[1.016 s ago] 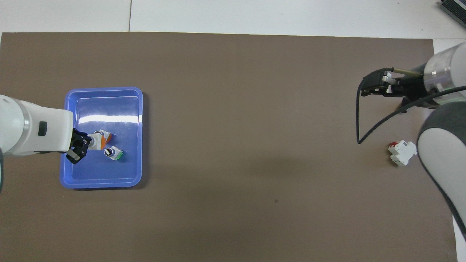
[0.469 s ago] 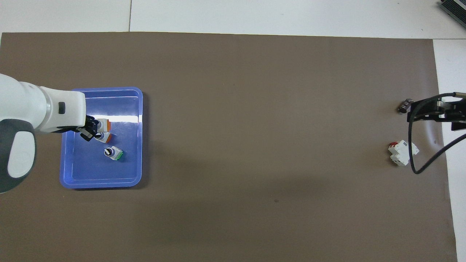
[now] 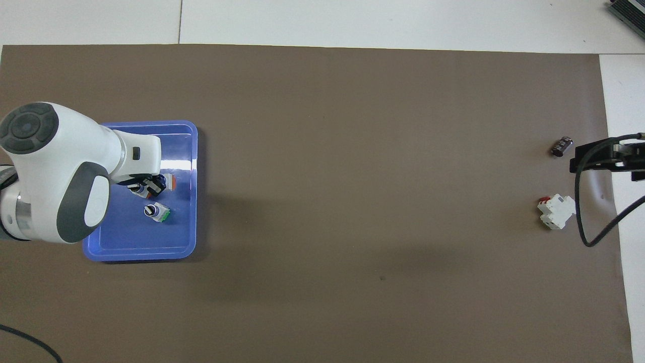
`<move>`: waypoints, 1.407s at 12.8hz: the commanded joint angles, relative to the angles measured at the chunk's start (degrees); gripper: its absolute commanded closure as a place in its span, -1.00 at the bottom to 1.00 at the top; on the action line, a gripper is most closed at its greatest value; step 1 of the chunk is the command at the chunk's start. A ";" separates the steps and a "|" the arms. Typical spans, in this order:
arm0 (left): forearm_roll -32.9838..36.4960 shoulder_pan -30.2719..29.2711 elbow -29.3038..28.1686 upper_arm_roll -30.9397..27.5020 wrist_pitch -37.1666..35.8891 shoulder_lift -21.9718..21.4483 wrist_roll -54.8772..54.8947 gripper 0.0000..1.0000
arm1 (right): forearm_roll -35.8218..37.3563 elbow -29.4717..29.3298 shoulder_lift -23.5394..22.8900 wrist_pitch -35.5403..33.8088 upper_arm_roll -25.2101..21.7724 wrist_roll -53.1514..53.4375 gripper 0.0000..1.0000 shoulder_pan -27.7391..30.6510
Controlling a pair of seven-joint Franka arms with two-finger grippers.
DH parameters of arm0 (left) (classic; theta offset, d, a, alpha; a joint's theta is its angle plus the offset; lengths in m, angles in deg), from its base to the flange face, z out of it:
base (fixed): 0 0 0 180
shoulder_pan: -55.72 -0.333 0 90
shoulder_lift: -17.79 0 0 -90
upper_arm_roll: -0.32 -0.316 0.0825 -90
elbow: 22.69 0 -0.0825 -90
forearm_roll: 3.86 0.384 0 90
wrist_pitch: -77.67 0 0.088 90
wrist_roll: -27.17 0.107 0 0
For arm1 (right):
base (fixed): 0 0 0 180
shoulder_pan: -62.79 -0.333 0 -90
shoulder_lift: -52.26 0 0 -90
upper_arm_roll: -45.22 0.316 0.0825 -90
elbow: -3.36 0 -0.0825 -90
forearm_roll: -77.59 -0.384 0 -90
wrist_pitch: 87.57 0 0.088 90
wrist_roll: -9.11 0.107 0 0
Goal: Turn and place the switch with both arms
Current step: 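Lower the switch into the blue tray while the right gripper returns, then open the left gripper and withdraw it from the tray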
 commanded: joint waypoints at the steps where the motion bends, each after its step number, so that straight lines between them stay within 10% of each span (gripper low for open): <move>1: 1.36 0.26 -3.48 -0.03 2.86 -1.76 -0.99 1.00 | -0.47 1.03 0.89 -0.74 1.26 2.12 -0.98 0.99; 6: 1.36 -0.36 -3.13 -0.12 5.32 0.44 -1.08 0.82 | -0.29 1.03 0.89 -0.83 1.35 1.68 -0.98 1.17; 7: 1.36 -0.01 -2.87 -0.12 5.67 0.52 -1.08 -0.46 | -0.29 1.03 0.89 -0.91 1.35 1.77 -0.98 1.17; 8: 1.36 0.34 -2.34 -0.03 5.76 0.52 -1.08 -0.99 | -0.29 1.12 0.89 -0.91 1.35 1.77 -0.98 1.43; 18: 1.27 0.35 1.44 0.06 -8.81 -12.82 -24.17 -1.00 | -0.47 1.21 1.16 -1.17 2.84 2.38 -0.98 3.63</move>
